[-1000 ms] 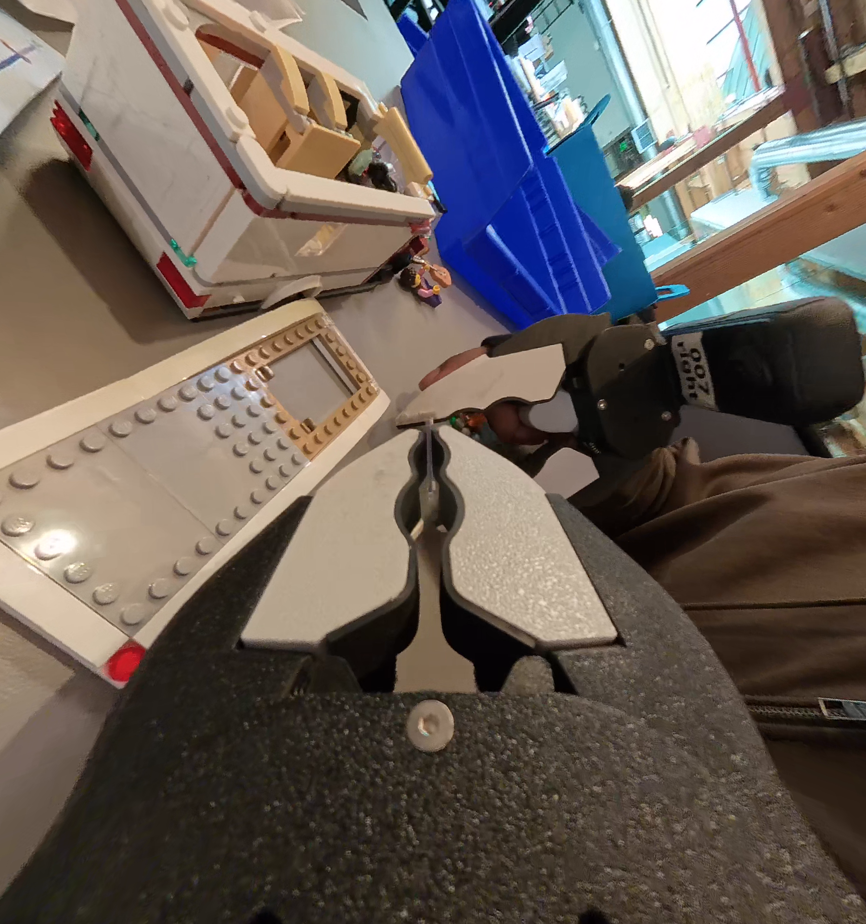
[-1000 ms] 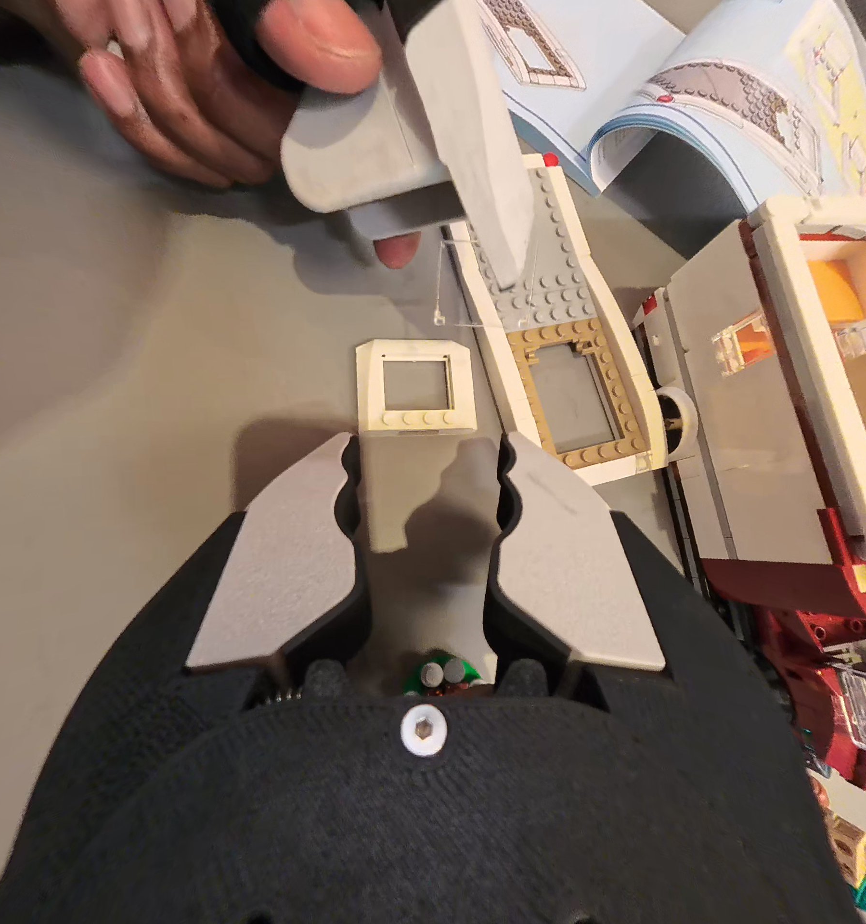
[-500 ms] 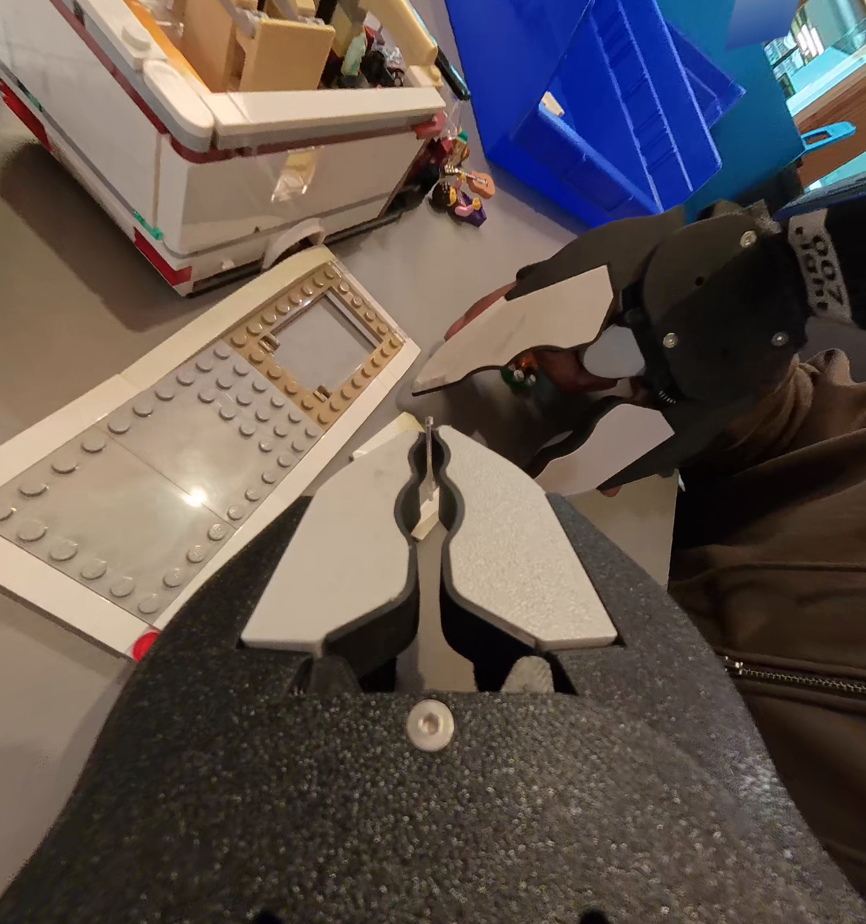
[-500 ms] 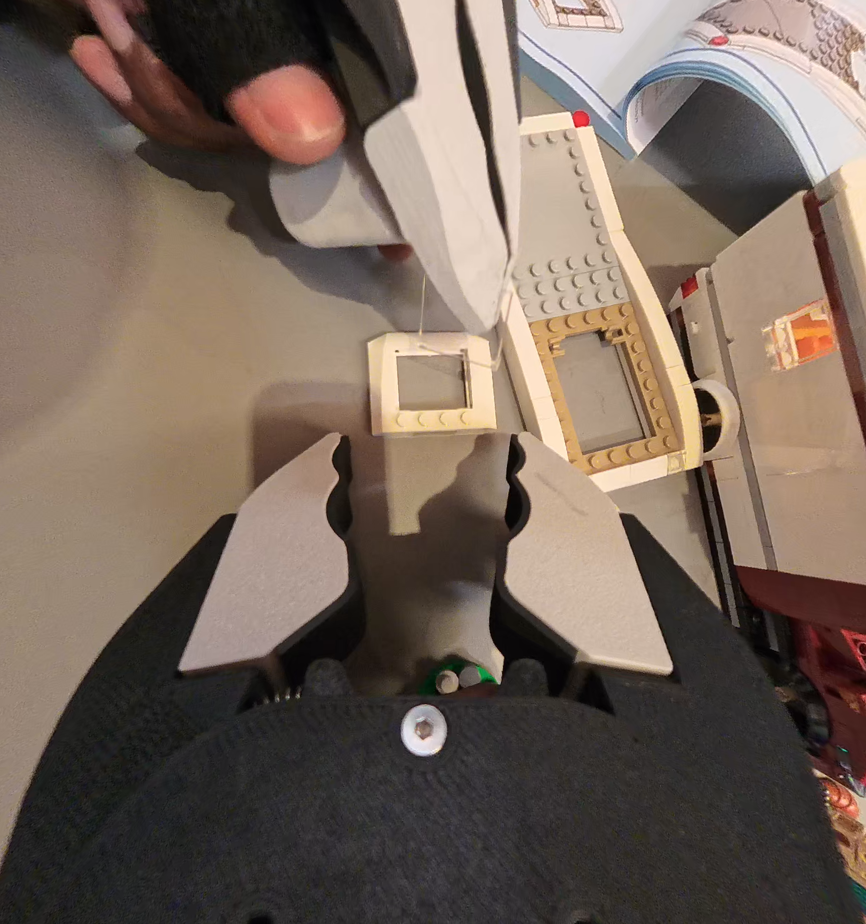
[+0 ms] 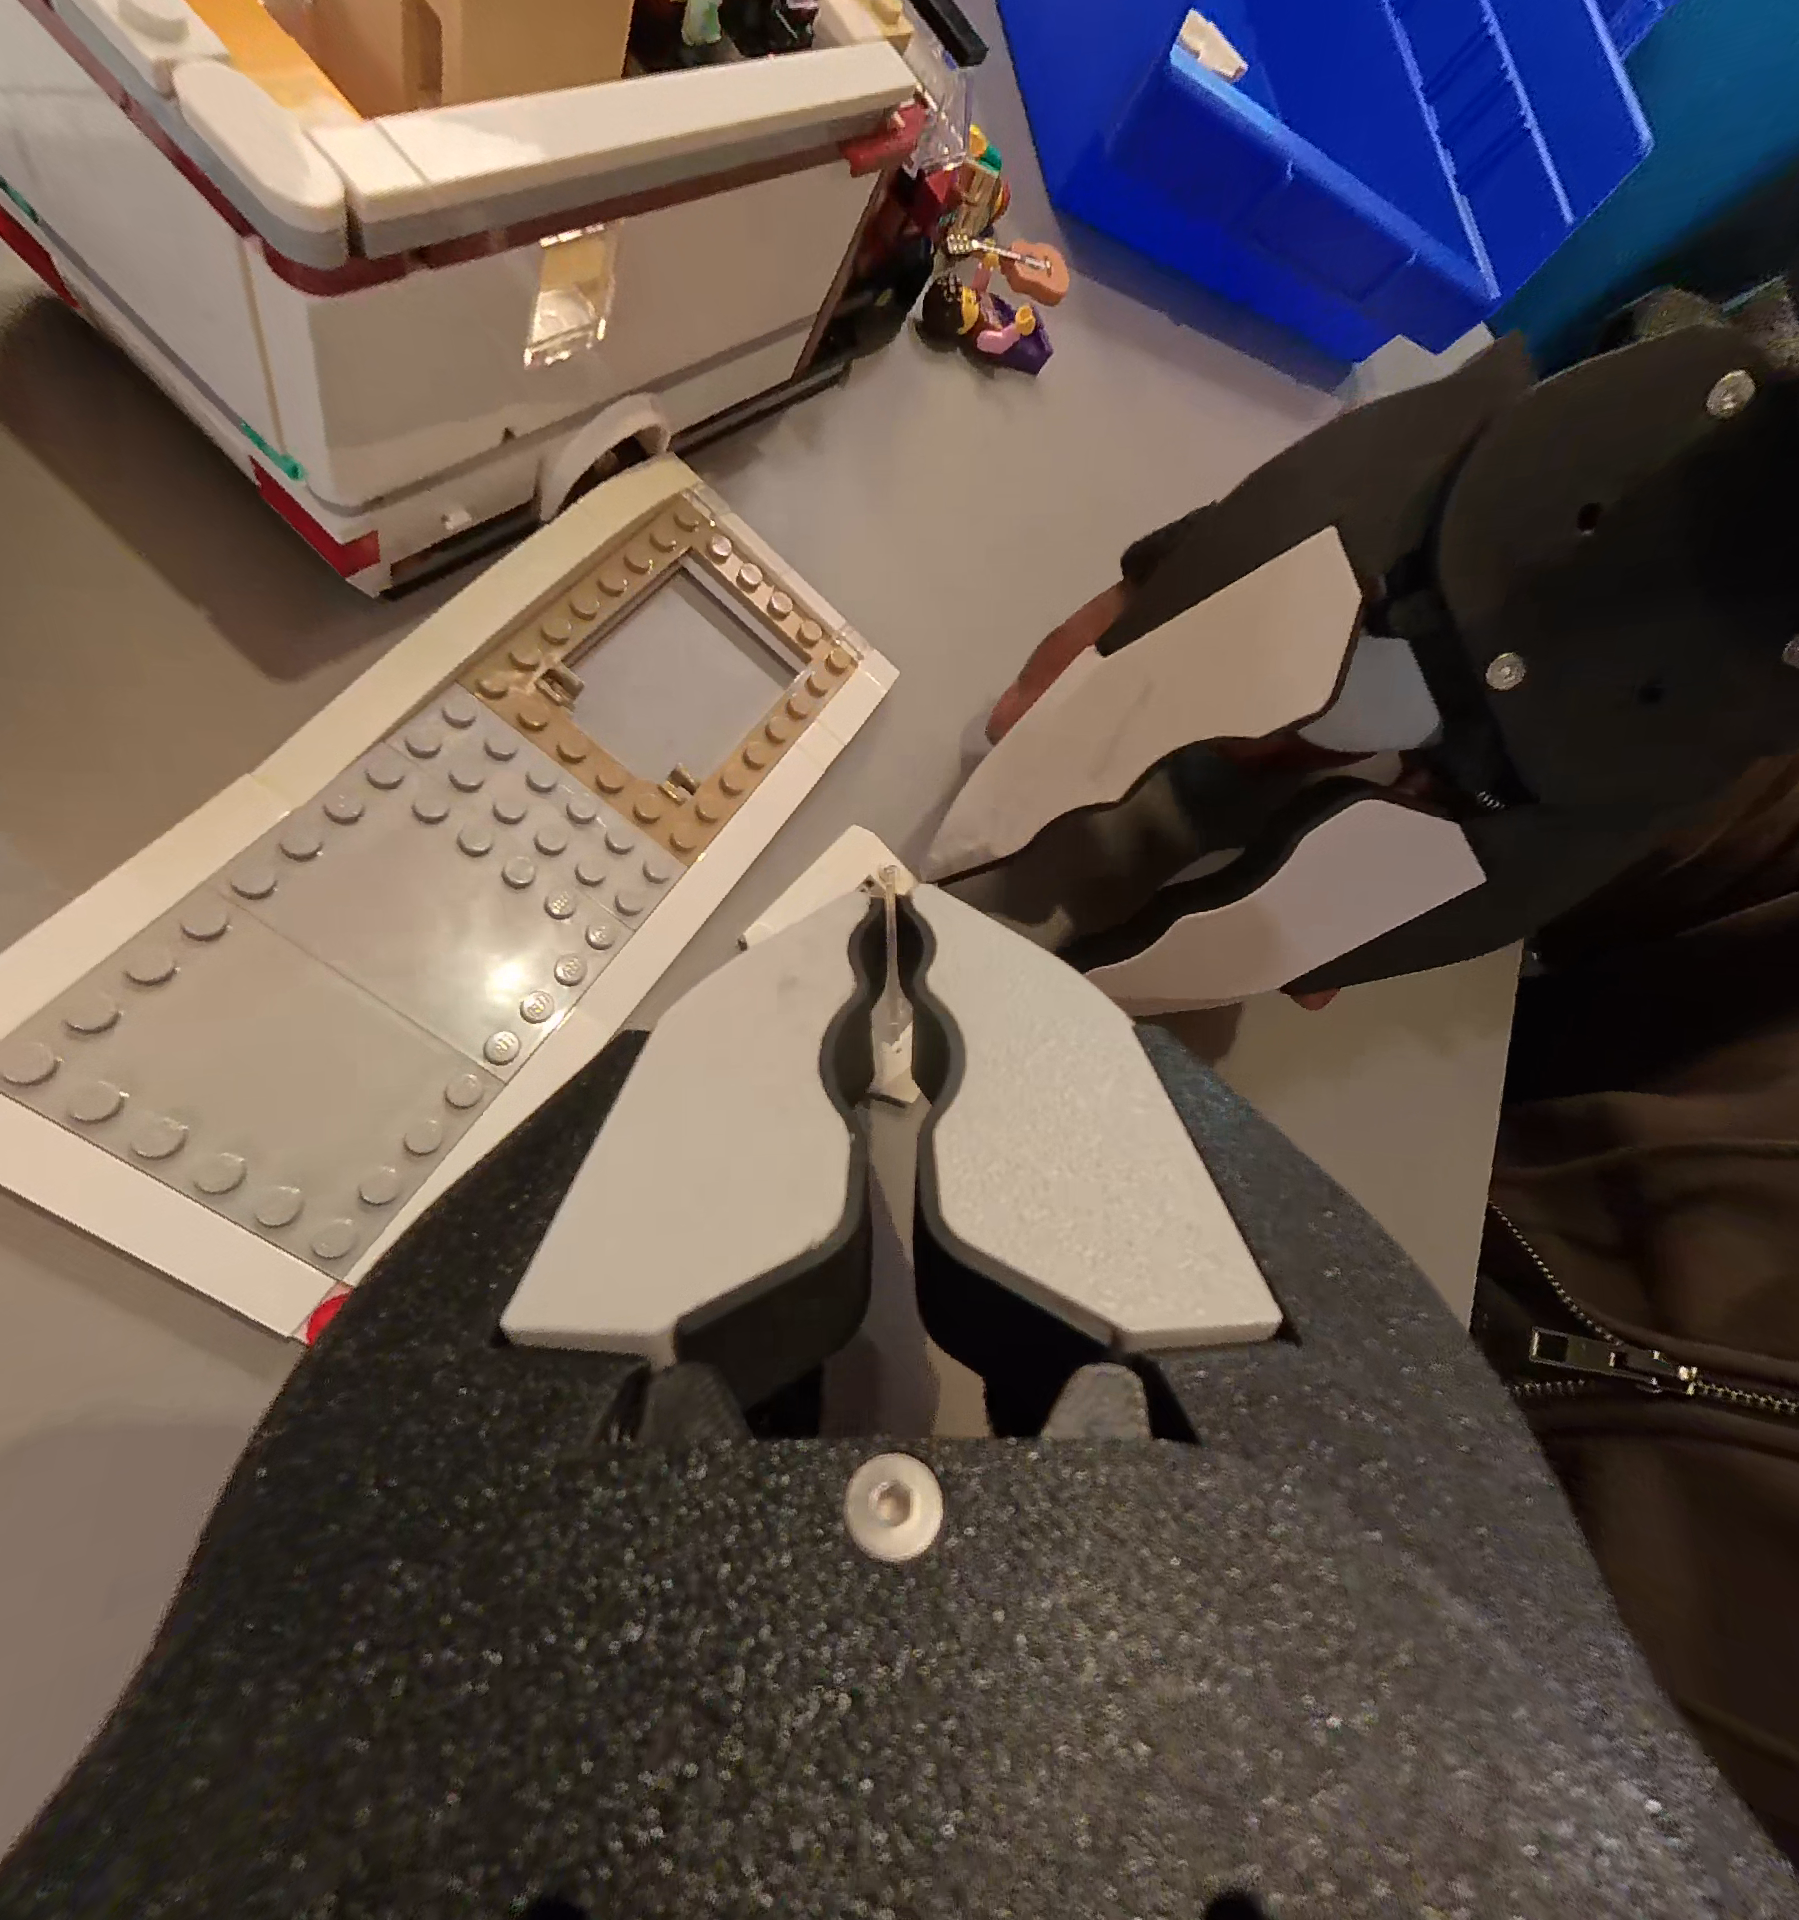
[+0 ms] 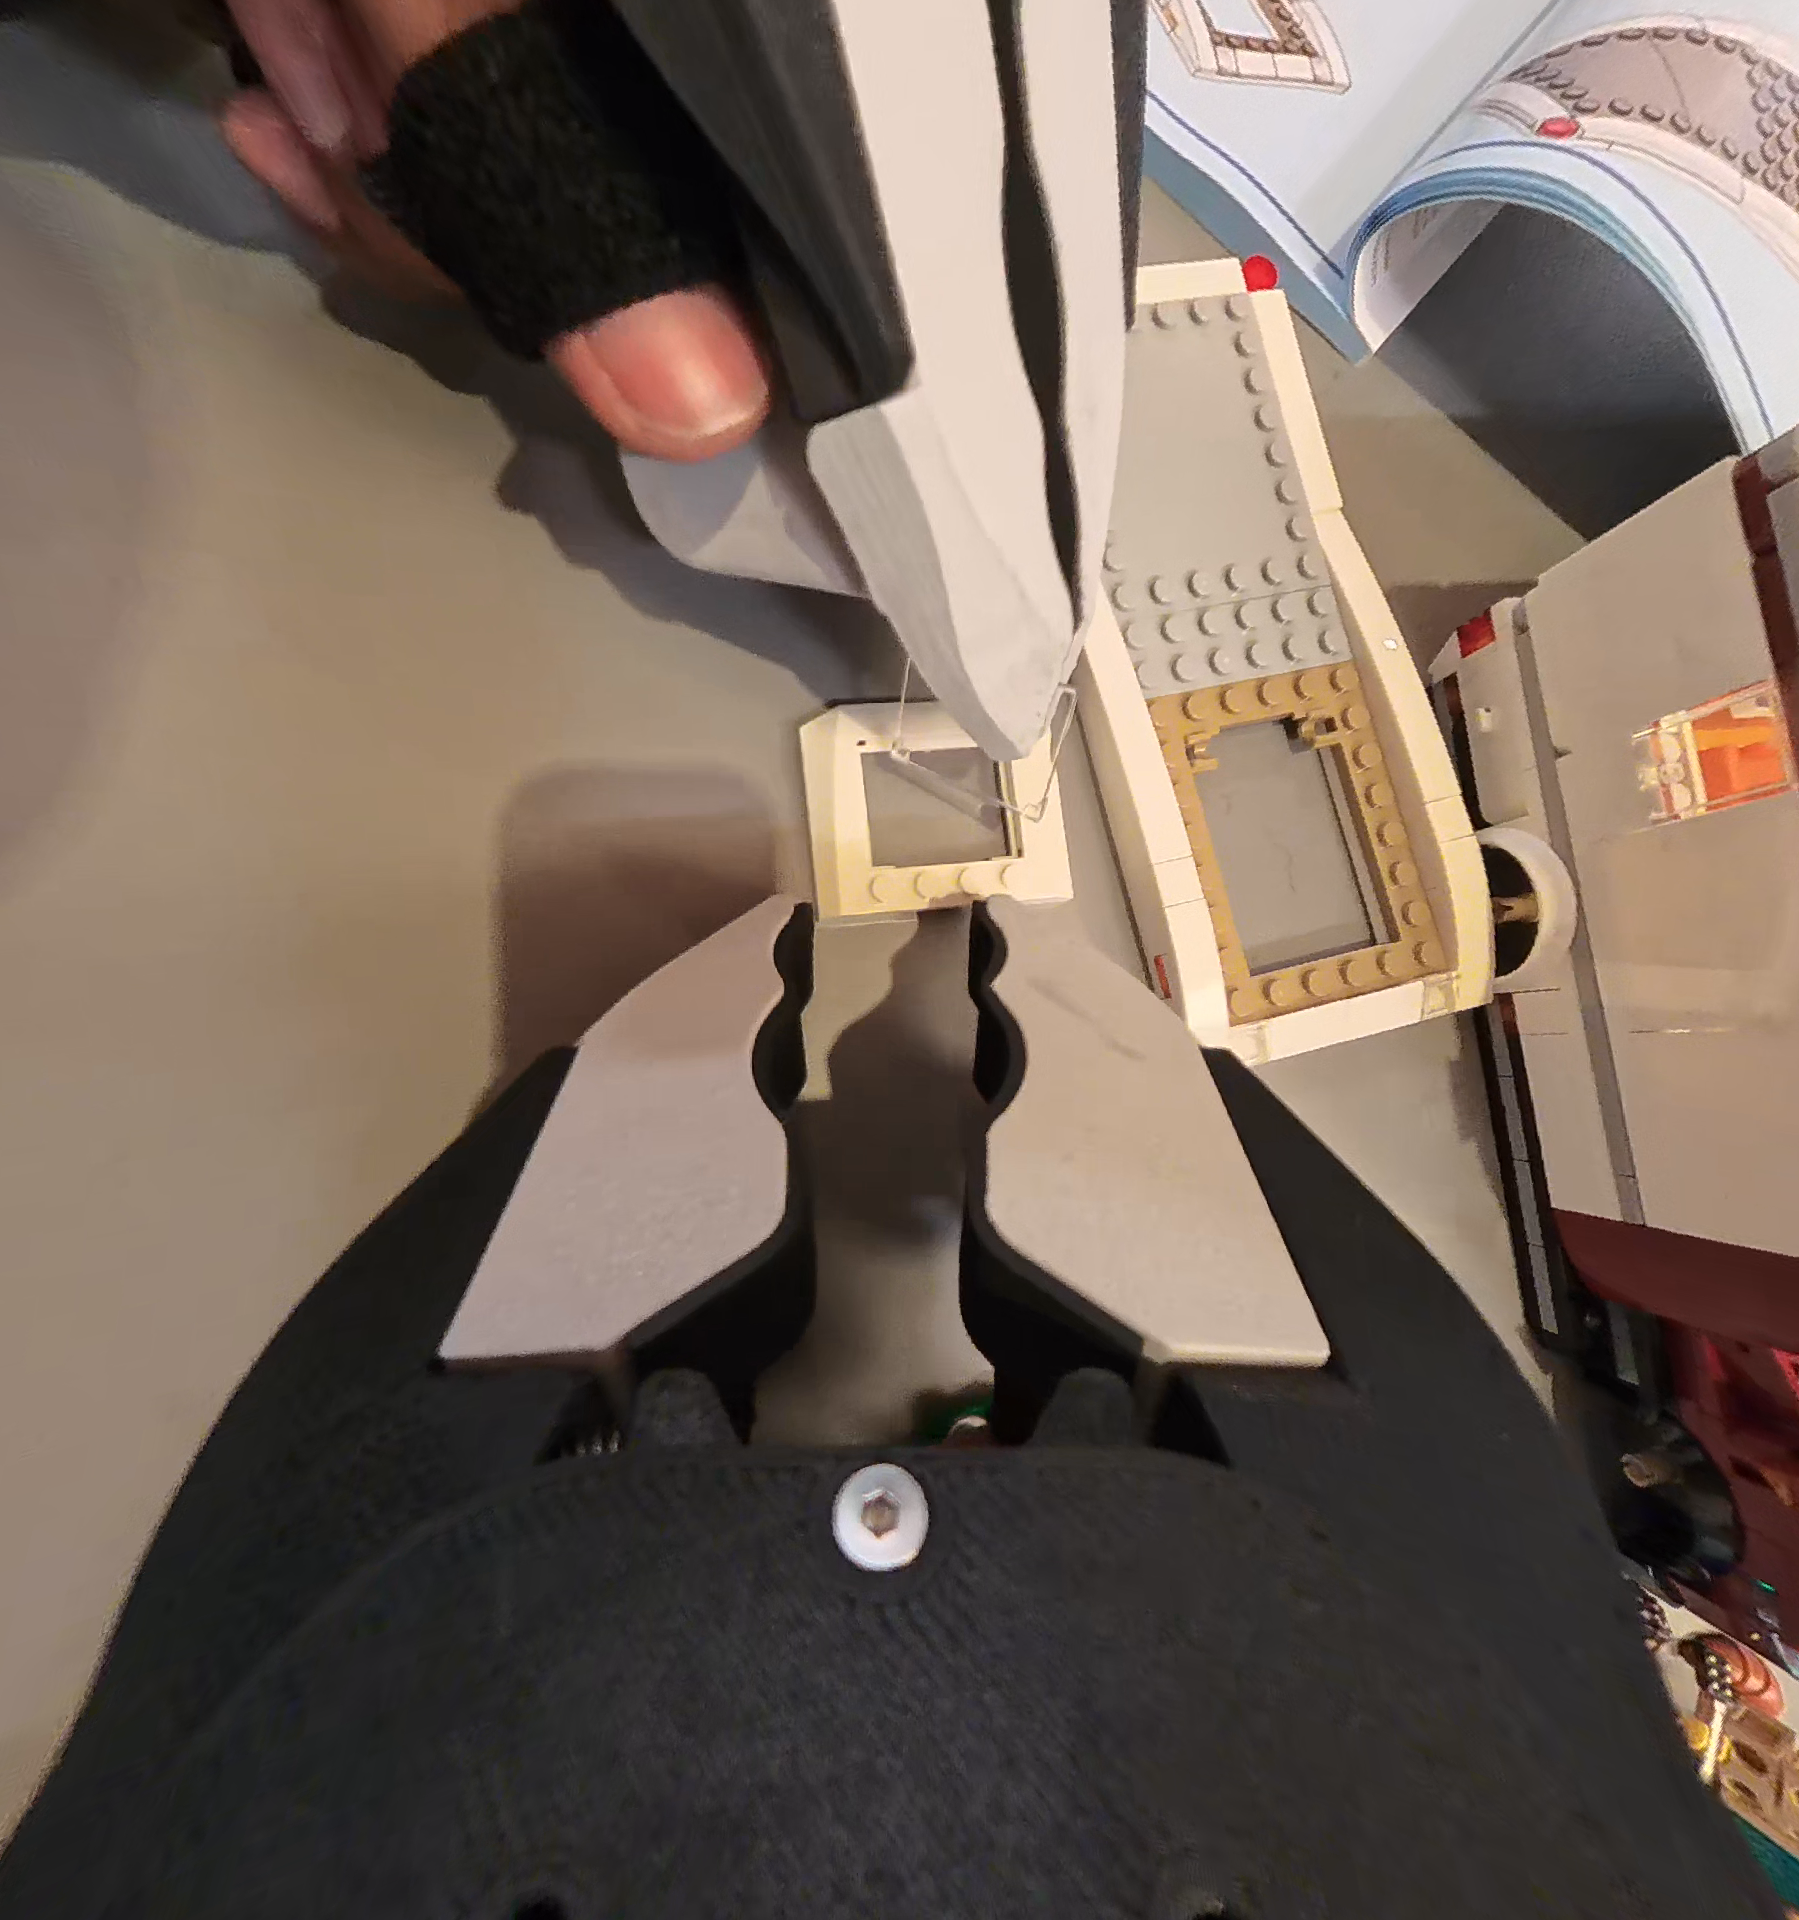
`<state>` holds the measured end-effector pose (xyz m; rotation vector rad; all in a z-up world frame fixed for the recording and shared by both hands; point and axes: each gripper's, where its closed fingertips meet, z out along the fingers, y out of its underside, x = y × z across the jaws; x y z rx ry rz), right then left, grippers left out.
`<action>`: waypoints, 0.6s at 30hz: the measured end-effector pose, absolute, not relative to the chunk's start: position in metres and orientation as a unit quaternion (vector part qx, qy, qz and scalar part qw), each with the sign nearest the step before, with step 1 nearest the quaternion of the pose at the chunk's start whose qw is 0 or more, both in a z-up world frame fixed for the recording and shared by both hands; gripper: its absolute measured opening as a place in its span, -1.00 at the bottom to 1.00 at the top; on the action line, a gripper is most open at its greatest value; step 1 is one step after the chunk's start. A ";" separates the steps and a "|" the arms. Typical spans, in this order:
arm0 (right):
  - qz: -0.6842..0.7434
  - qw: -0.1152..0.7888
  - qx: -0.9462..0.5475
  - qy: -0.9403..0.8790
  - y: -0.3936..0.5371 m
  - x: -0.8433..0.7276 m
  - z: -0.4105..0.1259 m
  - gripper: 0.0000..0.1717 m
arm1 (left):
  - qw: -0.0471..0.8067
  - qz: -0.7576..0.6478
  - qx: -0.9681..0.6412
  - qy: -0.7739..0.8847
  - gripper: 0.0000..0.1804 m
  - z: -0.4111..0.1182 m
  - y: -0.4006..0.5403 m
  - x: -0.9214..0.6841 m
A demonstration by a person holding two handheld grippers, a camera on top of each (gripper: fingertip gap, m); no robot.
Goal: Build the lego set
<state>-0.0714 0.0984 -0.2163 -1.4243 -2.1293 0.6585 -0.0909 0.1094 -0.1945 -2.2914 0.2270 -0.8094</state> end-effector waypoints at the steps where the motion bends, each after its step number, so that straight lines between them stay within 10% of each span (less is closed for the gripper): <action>1: 0.242 0.244 -0.521 -0.781 0.098 -0.071 -0.216 -0.67 | 0.343 -0.311 -0.882 0.088 -0.98 -0.195 0.109 -0.091; 18: 0.252 0.231 -0.548 -0.763 0.104 -0.065 -0.217 -0.59 | 0.338 -0.310 -0.884 0.086 -0.98 -0.198 0.110 -0.094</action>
